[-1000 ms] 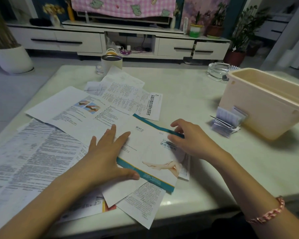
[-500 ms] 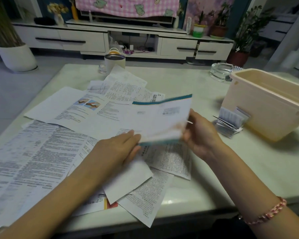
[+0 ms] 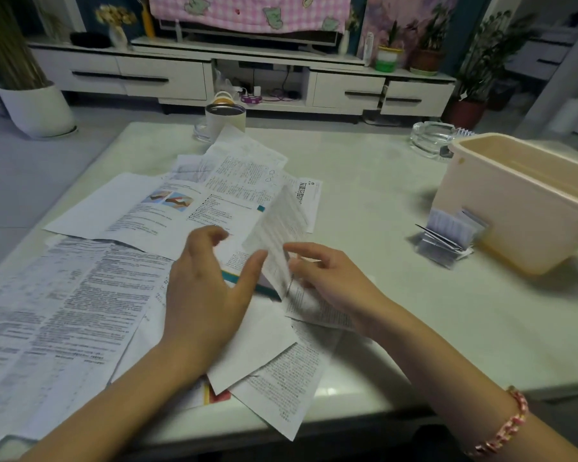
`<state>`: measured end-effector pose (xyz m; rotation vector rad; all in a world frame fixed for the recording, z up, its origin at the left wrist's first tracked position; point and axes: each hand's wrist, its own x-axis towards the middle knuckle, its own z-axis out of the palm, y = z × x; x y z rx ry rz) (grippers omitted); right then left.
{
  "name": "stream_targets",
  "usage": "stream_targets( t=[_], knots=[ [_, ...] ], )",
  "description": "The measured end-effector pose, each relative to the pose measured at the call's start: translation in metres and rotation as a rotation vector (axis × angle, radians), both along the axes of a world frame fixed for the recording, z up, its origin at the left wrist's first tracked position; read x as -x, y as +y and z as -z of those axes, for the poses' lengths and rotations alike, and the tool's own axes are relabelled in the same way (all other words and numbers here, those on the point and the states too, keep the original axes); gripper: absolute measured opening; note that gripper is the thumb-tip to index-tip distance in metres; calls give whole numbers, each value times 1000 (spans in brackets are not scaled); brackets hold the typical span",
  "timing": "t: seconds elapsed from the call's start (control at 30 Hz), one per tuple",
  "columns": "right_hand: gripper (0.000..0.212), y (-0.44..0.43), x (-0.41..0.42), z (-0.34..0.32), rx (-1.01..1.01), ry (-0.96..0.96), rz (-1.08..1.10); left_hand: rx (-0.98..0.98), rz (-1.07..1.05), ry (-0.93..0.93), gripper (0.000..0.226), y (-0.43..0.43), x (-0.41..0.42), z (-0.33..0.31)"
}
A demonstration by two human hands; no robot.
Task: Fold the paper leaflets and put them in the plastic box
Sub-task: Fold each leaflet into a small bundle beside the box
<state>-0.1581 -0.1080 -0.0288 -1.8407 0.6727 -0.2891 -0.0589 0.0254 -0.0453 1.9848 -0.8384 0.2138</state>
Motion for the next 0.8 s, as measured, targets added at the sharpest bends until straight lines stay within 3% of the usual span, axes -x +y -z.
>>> stream_targets(
  t=[0.07,0.17,0.23,0.3,0.43,0.6,0.73,0.8],
  knots=[
    [32,2,-2,4,170,61,-60,-30,-27,118,71,-1,-4,-4],
    [33,2,-6,14,476,169,-164,-208,-42,35,49,0,-12,-1],
    [33,4,-7,14,525,225,-189,-240,-15,39,41,1,-16,0],
    [31,4,-6,14,520,219,-196,-242,29,67,48,1,-18,-2],
    [27,3,-5,7,460,114,-138,-78,35,315,34,-2,-21,-14],
    [48,-1,0,-3,173,-51,138,137,158,604,34,1,-15,-31],
    [60,-13,1,-8,-409,-199,188,224,244,731,33,4,-2,-39],
    [60,-15,2,-10,-543,-229,125,203,301,769,29,4,3,-41]
  ],
)
